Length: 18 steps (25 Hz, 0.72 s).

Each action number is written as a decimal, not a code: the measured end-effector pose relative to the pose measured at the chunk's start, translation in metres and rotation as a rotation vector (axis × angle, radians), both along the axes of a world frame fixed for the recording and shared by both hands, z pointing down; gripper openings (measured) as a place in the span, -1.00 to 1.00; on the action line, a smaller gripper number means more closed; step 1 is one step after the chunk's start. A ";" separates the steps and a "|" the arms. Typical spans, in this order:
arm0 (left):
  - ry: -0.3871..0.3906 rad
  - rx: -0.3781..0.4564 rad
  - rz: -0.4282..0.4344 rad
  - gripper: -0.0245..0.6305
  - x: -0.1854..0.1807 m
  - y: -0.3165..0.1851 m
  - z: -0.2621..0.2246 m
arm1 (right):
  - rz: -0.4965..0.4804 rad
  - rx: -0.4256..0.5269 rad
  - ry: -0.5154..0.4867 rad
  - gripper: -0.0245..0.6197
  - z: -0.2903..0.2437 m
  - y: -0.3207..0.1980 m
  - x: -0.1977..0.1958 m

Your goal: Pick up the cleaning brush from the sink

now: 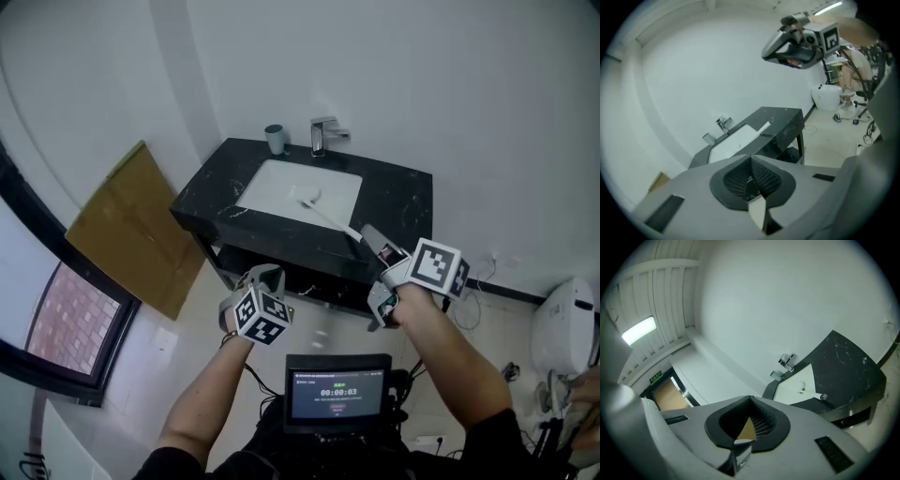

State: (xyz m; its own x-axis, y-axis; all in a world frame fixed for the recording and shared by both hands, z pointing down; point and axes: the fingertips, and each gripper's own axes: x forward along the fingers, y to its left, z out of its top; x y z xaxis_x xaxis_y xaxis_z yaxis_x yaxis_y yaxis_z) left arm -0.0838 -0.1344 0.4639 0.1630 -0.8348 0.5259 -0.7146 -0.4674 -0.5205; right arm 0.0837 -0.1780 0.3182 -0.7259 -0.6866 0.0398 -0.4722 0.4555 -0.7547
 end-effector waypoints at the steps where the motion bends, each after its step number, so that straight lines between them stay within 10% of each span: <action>1: 0.025 -0.012 -0.014 -0.90 -0.006 -0.018 -0.005 | -0.012 -0.006 0.025 -0.91 0.003 -0.021 -0.004; 8: 0.441 -0.226 -0.053 -0.90 -0.048 -0.143 -0.017 | -0.012 -0.012 0.333 -0.91 0.048 -0.160 -0.038; 18: 0.576 -0.434 -0.213 -0.90 -0.104 -0.293 0.025 | -0.257 -0.109 0.631 -0.91 0.136 -0.310 -0.116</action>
State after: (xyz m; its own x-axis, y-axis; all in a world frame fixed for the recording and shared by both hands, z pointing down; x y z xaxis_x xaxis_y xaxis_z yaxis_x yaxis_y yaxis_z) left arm -0.1875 -0.4275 0.4886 0.3702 -0.6161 0.6952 -0.9159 -0.3669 0.1626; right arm -0.0321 -0.4881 0.4543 -0.6801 -0.4639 0.5677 -0.7237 0.5488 -0.4186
